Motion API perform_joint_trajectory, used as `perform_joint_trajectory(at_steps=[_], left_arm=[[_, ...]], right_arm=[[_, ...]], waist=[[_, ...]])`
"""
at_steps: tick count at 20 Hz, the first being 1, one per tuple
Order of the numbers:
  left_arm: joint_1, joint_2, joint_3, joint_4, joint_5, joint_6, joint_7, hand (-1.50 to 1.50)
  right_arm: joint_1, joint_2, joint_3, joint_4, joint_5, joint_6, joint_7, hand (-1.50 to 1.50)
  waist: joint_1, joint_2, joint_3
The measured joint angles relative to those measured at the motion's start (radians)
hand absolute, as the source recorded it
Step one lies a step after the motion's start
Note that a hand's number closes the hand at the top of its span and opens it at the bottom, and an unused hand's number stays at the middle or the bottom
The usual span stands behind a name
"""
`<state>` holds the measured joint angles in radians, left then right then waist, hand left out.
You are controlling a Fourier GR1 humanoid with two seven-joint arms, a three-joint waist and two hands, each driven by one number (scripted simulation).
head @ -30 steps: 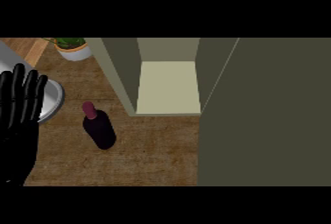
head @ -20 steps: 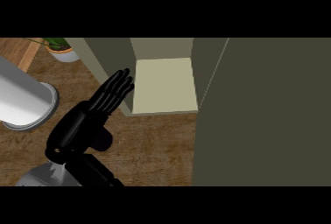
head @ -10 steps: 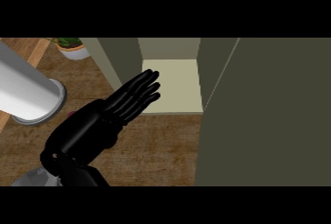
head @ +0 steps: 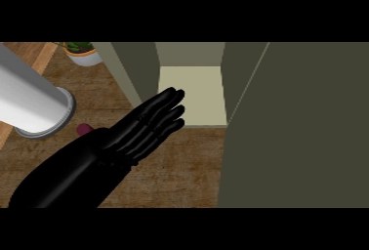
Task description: Pick up the wine, place it into the cabinet and close the cabinet
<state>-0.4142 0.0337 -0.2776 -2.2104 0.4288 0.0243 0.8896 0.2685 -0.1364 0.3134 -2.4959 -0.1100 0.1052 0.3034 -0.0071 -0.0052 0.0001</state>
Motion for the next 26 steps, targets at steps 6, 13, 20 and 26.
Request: perform_joint_trajectory(at_steps=[6, 13, 20, 26], left_arm=[[-0.029, -0.005, 0.001, -0.06, -0.028, 0.06, 0.076, -1.5], [-0.033, 0.011, 0.027, -0.108, -0.057, 0.081, 0.103, -1.5], [-0.066, 0.051, 0.105, -0.105, -0.041, 0.086, 0.128, -1.5], [-0.071, 0.107, 0.195, -0.084, 0.012, 0.059, 0.122, -1.5]], right_arm=[[-0.028, 0.001, 0.02, -0.014, 0.013, -0.037, 0.058, -1.5], [-0.054, -0.008, 0.029, -0.019, 0.021, -0.058, 0.096, -1.5], [-0.056, -0.011, 0.063, -0.022, 0.031, -0.081, 0.103, -1.5], [-0.08, -0.02, 0.056, -0.021, 0.038, -0.093, 0.115, -1.5]], waist=[[0.001, 0.001, 0.0], [0.0, 0.001, 0.0], [-0.005, 0.0, 0.0], [-0.004, 0.002, -0.001]])
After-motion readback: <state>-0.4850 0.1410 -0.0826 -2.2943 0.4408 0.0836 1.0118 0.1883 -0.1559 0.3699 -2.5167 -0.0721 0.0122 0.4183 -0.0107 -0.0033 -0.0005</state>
